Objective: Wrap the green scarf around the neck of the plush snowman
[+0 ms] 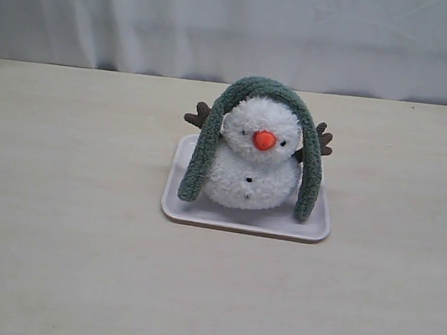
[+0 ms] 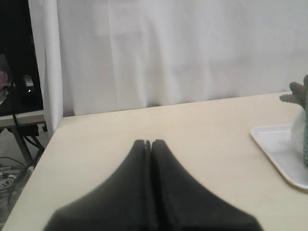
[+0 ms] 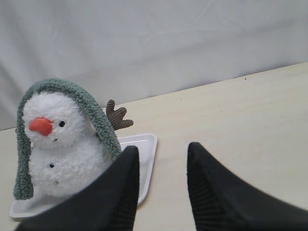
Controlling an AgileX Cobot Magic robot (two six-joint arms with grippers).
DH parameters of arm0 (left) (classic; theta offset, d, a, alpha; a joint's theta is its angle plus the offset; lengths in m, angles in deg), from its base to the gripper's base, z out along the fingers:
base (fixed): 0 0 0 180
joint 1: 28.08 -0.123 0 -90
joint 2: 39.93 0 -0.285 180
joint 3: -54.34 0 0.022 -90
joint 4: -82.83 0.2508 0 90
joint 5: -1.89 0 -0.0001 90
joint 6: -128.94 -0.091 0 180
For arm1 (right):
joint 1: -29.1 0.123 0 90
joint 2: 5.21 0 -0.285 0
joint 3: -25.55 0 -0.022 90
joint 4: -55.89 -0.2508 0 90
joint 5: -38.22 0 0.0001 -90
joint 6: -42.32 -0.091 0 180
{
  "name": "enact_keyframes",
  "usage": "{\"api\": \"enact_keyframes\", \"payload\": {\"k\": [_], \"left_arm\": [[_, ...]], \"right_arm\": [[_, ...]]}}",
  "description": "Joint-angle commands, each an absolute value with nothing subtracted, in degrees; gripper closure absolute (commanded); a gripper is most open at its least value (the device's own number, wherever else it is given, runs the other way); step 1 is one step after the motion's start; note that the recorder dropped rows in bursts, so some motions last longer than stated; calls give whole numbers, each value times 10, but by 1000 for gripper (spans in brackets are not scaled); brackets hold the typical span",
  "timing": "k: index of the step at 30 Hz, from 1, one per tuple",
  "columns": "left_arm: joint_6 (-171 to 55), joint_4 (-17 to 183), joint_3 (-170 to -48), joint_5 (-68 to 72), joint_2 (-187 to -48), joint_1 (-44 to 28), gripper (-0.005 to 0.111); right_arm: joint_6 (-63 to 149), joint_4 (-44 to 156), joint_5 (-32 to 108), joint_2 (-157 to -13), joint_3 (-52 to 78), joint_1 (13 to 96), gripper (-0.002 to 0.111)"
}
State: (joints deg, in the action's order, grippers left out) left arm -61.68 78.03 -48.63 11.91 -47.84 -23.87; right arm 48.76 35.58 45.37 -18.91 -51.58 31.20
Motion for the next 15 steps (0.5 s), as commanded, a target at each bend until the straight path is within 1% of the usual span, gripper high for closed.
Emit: {"api": "enact_keyframes", "payload": {"k": [1, 9, 15], "left_arm": [[-614, 780, -484, 131, -477, -238, 107], [-614, 783, -484, 175, -477, -257, 107], [-614, 782, -484, 202, -477, -257, 107]], "right_arm": [[489, 355, 456, -190, -517, 312, 75], [489, 355, 456, -190, -517, 312, 75], [489, 355, 456, -190, -517, 312, 75]]}}
